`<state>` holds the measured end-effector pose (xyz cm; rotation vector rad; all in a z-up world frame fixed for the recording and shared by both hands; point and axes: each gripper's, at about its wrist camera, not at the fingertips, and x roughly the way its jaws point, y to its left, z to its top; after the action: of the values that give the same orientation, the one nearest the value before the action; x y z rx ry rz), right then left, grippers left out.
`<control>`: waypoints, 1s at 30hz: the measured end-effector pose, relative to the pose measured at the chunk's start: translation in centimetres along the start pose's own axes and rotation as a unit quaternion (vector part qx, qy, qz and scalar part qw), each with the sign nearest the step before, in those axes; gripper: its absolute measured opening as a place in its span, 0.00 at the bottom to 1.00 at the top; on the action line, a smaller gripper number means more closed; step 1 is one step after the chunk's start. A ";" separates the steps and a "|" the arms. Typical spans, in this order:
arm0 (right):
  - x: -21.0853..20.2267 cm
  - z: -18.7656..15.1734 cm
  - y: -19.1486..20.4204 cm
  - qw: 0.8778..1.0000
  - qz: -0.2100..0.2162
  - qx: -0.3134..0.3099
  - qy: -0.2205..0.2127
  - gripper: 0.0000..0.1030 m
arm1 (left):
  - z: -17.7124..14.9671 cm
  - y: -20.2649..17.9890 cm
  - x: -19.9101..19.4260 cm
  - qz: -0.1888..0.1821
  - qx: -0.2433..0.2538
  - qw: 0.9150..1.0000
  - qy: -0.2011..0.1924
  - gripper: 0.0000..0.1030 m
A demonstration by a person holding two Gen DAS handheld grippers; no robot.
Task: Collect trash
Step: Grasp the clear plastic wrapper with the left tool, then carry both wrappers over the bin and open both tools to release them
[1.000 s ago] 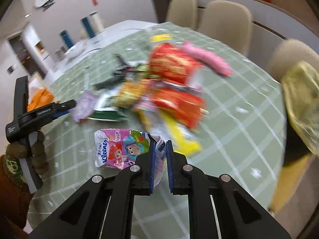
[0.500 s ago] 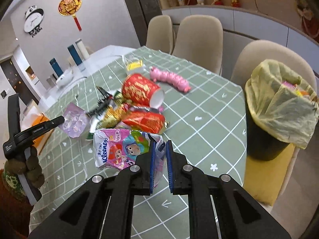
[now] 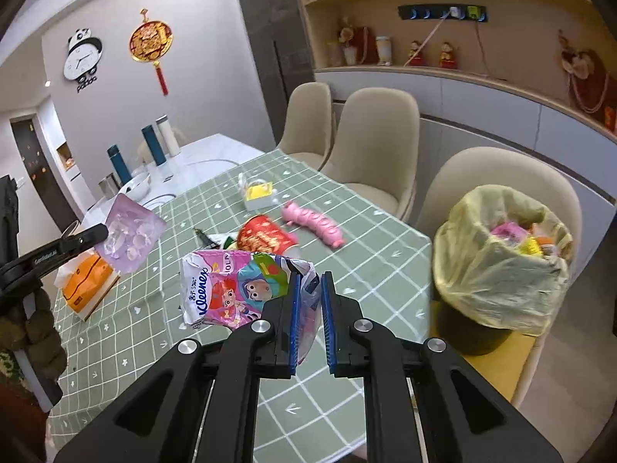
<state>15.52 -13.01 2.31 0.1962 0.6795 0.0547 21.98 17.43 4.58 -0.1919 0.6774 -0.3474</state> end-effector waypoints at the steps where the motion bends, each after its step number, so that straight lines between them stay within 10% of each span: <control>1: -0.3 0.2 -0.6 1.000 -0.003 0.002 -0.003 0.12 | 0.0 -0.7 0.1 -0.004 0.003 1.000 0.001 0.01; 30: 0.0 7.4 -28.1 0.990 -0.116 0.059 -0.059 0.12 | 4.0 -27.6 17.4 -0.105 0.114 0.986 0.062 0.01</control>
<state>19.85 -41.73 2.39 0.2305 0.5831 -0.2182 30.24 -14.37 5.44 -0.0225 0.7370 -0.6391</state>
